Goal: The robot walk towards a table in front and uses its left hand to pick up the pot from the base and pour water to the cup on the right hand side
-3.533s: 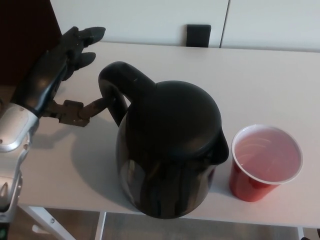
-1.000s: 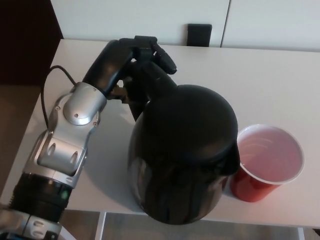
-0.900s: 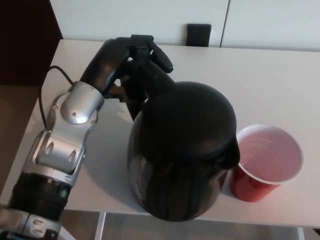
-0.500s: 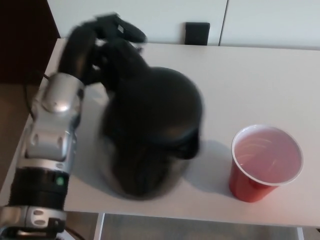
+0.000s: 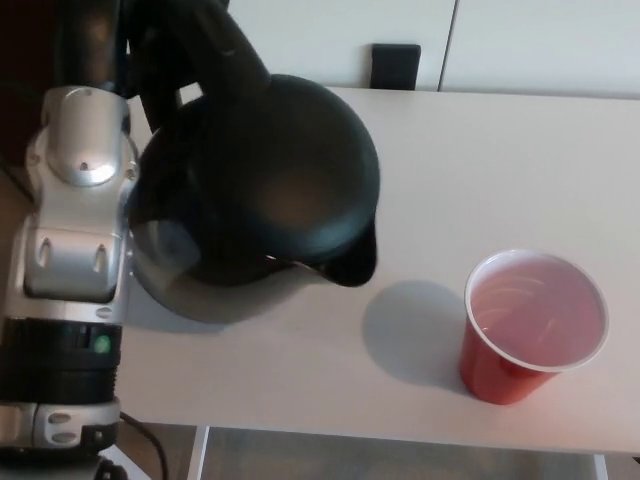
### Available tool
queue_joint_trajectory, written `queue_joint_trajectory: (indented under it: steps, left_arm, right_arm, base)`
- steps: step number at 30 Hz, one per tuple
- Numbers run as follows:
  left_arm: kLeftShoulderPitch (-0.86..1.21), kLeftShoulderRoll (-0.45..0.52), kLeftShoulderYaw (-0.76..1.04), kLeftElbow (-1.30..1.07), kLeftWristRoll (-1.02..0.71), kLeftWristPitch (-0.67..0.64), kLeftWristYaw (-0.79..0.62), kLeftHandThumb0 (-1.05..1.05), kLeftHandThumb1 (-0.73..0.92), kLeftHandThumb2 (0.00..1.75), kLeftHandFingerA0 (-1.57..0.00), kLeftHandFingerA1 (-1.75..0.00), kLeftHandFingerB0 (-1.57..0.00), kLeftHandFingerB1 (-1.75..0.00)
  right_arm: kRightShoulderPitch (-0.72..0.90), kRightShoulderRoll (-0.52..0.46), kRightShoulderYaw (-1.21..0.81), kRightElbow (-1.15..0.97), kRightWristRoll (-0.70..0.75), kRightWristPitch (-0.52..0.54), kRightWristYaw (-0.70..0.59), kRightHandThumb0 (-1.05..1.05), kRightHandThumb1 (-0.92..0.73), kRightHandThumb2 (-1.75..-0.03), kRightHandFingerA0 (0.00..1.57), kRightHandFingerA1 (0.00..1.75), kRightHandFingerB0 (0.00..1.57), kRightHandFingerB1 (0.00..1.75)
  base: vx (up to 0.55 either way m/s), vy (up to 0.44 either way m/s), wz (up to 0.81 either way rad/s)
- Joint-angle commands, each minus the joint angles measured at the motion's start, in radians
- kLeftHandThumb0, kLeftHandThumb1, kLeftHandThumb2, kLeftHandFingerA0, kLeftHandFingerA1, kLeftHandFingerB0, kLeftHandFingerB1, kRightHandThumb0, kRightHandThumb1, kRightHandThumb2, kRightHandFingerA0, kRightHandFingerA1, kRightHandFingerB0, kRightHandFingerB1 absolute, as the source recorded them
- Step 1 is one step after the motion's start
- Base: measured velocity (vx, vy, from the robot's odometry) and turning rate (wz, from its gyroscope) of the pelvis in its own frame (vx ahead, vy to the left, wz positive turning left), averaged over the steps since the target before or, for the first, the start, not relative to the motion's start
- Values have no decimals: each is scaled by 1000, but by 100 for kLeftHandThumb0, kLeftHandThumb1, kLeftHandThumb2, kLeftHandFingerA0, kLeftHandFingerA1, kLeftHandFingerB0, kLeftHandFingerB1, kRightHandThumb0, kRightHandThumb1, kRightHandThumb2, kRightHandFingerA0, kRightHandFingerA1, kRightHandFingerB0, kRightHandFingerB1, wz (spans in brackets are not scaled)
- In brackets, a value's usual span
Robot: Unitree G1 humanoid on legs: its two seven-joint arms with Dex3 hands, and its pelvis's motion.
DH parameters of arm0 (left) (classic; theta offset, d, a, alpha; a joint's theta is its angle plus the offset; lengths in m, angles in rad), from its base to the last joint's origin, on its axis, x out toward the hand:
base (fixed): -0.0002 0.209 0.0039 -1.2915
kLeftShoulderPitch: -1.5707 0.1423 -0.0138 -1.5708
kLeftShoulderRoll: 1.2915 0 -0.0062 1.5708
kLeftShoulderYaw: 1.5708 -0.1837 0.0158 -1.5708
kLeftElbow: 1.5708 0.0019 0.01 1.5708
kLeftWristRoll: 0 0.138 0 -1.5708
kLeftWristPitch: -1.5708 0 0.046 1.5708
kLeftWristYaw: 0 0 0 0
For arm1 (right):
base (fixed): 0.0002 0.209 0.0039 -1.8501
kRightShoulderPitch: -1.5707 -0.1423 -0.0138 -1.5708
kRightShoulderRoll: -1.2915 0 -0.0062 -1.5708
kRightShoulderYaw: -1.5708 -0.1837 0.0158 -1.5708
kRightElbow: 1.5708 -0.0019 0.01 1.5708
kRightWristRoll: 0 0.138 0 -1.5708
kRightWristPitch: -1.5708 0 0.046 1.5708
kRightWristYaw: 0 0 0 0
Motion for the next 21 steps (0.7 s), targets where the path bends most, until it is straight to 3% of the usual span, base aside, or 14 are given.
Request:
queue_joint_trajectory:
  steps: [1,5,8,13,14,17,18,21]
  left_arm:
    - [-27,32,-45,-26,125,-20,102,-10,80,67,-94,-150,-79,-109]
    - [-33,59,-116,-8,233,-36,164,-12,79,64,-92,-152,-79,-106]
    - [-26,75,-175,-9,293,-80,200,-11,73,67,-90,-158,-77,-117]
    - [-22,95,-230,-18,348,-84,233,-11,72,64,-90,-165,-75,-120]
    - [-21,113,-284,-36,430,-89,260,-18,73,60,-77,-175,-67,-117]
    - [-21,119,-296,-37,439,-86,269,-18,73,60,-77,-175,-67,-117]
    - [-26,125,-308,-39,452,-84,271,-19,72,60,-83,-174,-77,-87]
    - [-32,134,-327,-41,473,-81,274,-19,72,60,-83,-174,-77,-87]
  right_arm:
    - [-10,-16,5,-1,-12,-3,-8,-54,-41,-80,48,60,32,49]
    - [-16,-18,8,1,-14,0,-13,-55,-41,-79,48,60,32,48]
    - [-20,-18,10,4,-17,1,-14,-54,-42,-80,49,60,32,48]
    - [-25,-19,14,8,-23,-1,-16,-54,-42,-79,49,60,33,49]
    - [-28,-16,13,0,-18,4,-6,-54,-42,-80,50,62,35,51]
    - [-28,-15,13,-1,-17,4,-5,-54,-42,-80,50,62,35,51]
    - [-29,-15,16,-2,-21,4,-9,-56,-41,-80,50,61,34,49]
    - [-31,-15,21,-4,-26,5,-13,-56,-41,-80,50,61,34,49]
  base:
    - [0,0,0]
    - [0,0,0]
    - [0,0,0]
    - [0,0,0]
    - [0,0,0]
    - [0,0,0]
    - [0,0,0]
    - [0,0,0]
